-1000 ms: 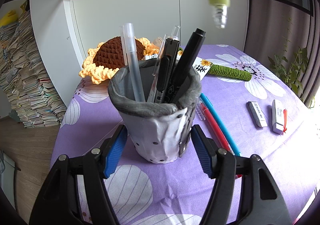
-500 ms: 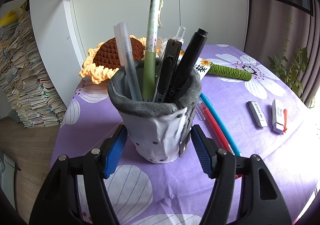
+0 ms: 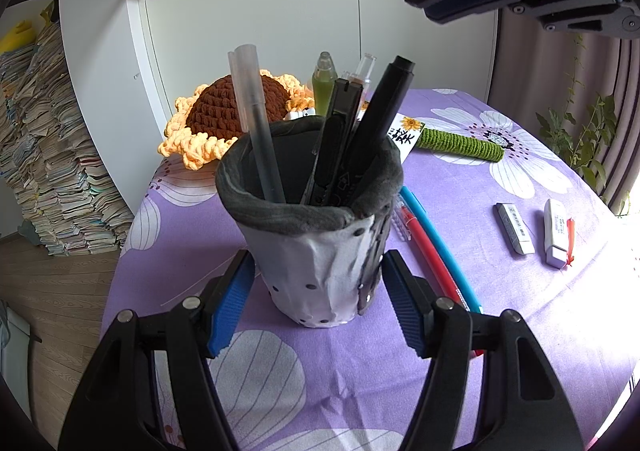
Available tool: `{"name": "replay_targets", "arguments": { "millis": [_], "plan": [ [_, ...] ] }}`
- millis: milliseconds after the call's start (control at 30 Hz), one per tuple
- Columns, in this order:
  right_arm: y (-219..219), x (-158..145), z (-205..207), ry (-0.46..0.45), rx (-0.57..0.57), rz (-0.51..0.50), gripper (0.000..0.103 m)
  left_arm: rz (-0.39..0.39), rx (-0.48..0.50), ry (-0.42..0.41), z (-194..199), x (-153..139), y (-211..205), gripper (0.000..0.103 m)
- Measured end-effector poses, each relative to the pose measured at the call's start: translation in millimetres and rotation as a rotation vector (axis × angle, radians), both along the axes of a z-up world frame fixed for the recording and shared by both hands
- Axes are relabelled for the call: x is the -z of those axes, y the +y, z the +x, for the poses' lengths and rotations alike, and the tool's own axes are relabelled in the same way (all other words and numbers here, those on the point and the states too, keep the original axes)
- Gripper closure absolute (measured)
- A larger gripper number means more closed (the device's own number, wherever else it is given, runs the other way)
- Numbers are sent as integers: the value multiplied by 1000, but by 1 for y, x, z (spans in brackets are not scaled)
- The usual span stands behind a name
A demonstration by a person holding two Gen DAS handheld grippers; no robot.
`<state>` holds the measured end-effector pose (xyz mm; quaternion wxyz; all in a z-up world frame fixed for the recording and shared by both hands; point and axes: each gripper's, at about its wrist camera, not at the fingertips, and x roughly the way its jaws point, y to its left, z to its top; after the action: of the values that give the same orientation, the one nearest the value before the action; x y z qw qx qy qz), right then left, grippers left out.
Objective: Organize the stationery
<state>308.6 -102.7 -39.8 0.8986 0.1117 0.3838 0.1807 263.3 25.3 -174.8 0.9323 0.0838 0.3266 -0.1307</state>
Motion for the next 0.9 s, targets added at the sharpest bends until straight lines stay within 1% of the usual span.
{"name": "replay_targets", "arguments": {
  "millis": [67,100,167,200,267,300,333,367,433,467,500,533,633,733,900],
  "plan": [
    [-13,14,12,71,8,64,92,0,0,0,0,0,0,38],
    [-17,20,16,90,9,76,92,0,0,0,0,0,0,38],
    [-19,34,25,147,-4,63,92,0,0,0,0,0,0,38],
    [-22,43,28,189,-8,88,92,0,0,0,0,0,0,38],
    [-26,58,34,270,-31,183,92,0,0,0,0,0,0,38],
    [-28,61,36,287,-43,223,92,0,0,0,0,0,0,38],
    [-29,60,36,278,-50,250,92,0,0,0,0,0,0,38],
    [-29,56,35,252,-51,251,92,-1,0,0,0,0,0,38],
    [-27,48,32,213,-48,210,82,-1,0,0,0,0,0,38],
    [-27,48,32,224,-46,202,71,0,-1,-1,-1,0,0,39],
    [-27,51,33,241,-47,216,66,1,-2,-1,-1,0,0,39],
    [-28,55,35,258,-45,230,66,2,-5,-3,-2,0,1,40],
    [-29,67,36,283,-25,208,66,20,-40,-24,-3,-1,4,40],
    [-34,77,37,311,-13,214,66,74,-72,-66,-8,-4,6,41],
    [-36,84,43,342,-11,215,66,151,-70,-88,-21,-4,8,40]
  ]
}}
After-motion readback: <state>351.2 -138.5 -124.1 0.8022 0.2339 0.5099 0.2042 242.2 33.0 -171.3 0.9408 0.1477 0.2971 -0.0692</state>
